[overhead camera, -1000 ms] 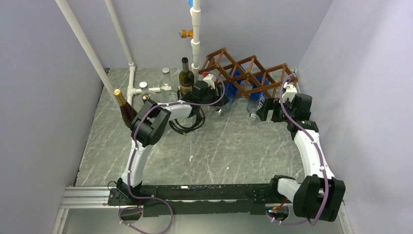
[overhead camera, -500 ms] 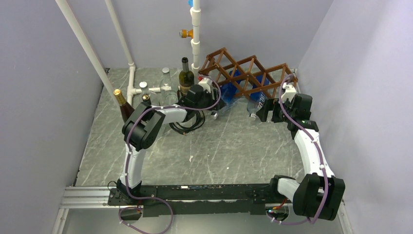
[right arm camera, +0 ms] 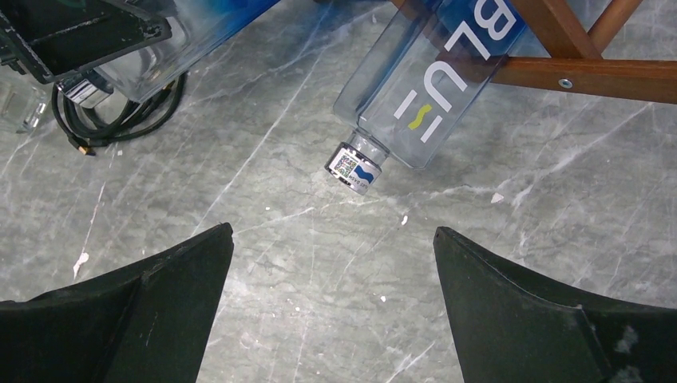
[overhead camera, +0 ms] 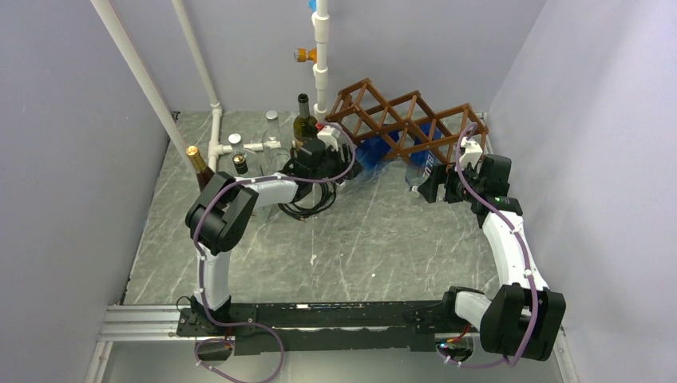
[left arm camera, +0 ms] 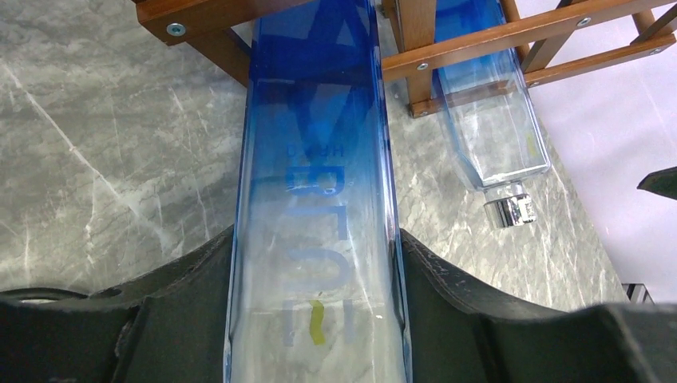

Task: Take the wine bottle off the wine rack
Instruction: Pick up the wine bottle from the wine rack.

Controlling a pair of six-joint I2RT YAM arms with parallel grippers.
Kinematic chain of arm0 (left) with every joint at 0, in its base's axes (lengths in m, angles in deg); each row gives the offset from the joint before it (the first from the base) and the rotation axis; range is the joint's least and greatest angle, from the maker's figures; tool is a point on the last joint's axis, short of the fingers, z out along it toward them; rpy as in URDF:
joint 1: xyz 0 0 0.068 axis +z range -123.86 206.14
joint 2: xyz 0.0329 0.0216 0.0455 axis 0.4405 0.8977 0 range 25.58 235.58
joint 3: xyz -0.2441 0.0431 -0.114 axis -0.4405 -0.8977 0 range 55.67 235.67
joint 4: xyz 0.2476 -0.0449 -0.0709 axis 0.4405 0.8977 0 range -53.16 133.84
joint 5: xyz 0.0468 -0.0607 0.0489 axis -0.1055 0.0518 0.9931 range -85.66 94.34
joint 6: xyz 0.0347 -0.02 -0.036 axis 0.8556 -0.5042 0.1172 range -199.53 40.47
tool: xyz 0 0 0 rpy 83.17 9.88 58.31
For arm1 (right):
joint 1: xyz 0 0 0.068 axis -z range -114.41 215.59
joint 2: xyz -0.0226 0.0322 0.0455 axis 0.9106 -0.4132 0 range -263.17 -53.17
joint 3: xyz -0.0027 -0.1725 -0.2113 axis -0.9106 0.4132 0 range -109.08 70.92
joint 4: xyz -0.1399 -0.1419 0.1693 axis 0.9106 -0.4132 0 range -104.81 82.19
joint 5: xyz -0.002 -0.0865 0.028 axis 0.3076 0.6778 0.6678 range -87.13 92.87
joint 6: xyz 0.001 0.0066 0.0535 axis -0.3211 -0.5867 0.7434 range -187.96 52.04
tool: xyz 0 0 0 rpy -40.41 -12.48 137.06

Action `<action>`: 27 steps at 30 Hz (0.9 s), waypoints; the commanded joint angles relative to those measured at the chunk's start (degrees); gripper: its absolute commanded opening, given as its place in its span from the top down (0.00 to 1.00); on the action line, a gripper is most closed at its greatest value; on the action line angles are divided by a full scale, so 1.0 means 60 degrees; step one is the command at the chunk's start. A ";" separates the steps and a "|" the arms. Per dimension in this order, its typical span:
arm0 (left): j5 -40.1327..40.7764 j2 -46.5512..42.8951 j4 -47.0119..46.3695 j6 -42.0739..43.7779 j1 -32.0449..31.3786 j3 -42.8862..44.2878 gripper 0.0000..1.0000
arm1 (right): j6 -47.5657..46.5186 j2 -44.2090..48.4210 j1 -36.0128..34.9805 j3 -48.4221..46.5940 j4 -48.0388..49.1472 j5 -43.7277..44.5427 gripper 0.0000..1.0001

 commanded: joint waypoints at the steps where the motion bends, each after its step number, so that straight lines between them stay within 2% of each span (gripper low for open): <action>1: -0.0097 -0.0937 -0.1356 0.0303 -0.0045 0.0053 1.00 | -0.0143 0.0122 0.0062 -0.0130 0.0178 -0.0155 0.00; 16: -0.0336 -0.1676 -0.1351 0.0380 -0.0040 -0.0347 1.00 | -0.0162 0.0166 0.0062 -0.0116 0.0174 -0.0176 0.00; 27: -0.0303 -0.2393 -0.1616 0.0152 -0.0246 -0.1292 1.00 | -0.0168 0.0224 0.0076 -0.0101 0.0164 -0.0216 0.00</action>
